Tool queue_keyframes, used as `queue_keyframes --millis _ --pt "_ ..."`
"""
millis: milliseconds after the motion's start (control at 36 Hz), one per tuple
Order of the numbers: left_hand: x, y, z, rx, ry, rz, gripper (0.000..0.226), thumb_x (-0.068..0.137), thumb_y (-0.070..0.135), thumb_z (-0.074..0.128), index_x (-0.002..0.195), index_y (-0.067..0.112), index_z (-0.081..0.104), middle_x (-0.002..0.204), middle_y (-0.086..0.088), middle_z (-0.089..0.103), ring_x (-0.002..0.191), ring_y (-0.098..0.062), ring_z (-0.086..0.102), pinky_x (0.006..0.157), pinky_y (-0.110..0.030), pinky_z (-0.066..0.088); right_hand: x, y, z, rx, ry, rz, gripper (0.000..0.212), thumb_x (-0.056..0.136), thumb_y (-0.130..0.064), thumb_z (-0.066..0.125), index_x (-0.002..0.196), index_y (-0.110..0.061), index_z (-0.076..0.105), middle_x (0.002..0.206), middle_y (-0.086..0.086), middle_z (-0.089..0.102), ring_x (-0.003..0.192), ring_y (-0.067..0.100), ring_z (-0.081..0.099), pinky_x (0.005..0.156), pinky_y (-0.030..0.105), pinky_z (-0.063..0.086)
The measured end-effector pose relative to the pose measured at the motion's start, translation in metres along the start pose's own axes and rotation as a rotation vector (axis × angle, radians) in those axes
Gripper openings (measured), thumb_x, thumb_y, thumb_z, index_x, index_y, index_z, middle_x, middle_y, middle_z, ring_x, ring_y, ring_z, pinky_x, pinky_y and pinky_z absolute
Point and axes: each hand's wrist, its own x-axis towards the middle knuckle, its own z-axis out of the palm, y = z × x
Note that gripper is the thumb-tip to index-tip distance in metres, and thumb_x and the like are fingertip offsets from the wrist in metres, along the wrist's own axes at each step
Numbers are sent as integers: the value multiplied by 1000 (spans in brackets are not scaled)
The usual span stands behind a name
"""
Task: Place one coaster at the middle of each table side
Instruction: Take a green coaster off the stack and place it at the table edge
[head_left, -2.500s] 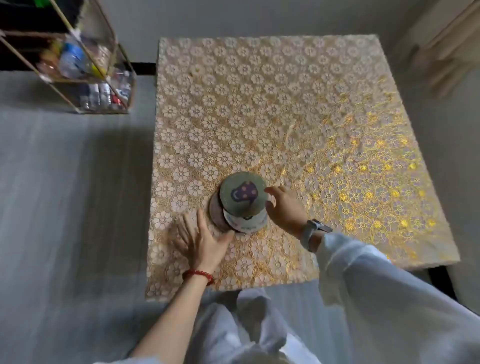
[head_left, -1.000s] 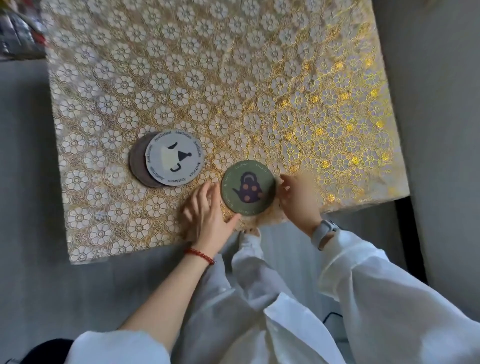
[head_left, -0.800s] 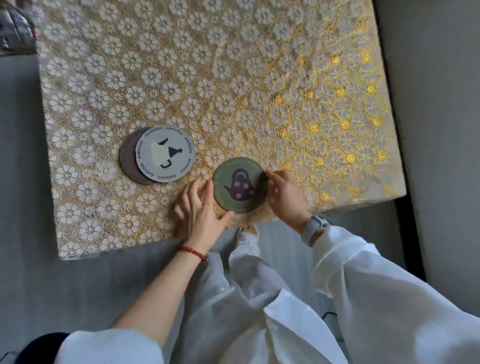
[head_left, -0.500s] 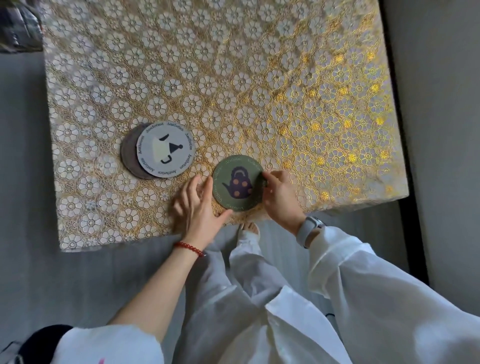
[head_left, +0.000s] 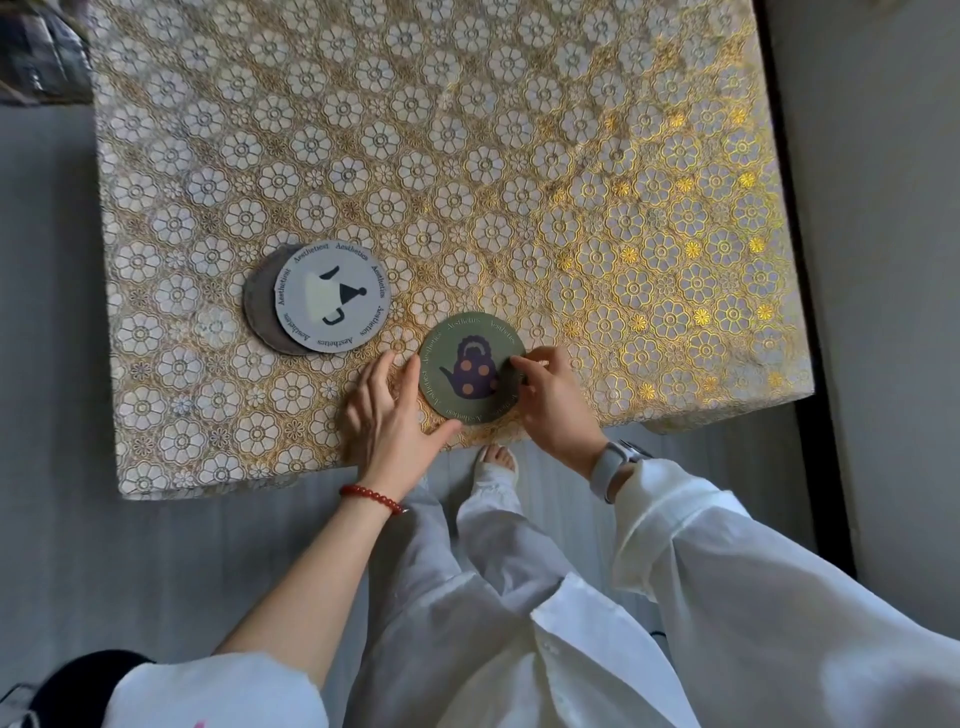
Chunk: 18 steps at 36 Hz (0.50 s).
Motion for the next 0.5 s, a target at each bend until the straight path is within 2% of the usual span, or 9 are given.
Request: queue_keyframes --millis 222,500 --pt "1 -1 0 17 -14 -2 89 64 49 72 137 23 28 149 -13 19 136 -31 15 105 -57 19 -4 -2 1 -33 3 -29 35 84 3 44 119 2 51 122 26 42 110 40 46 99 44 43" --pt "0 0 1 16 -11 -4 88 66 49 71 137 22 27 151 -12 17 137 -28 11 107 -55 17 -5 -1 4 -69 -23 -37 41 84 5 44 125 2 43 129 25 36 119 39 39 99 46 43"
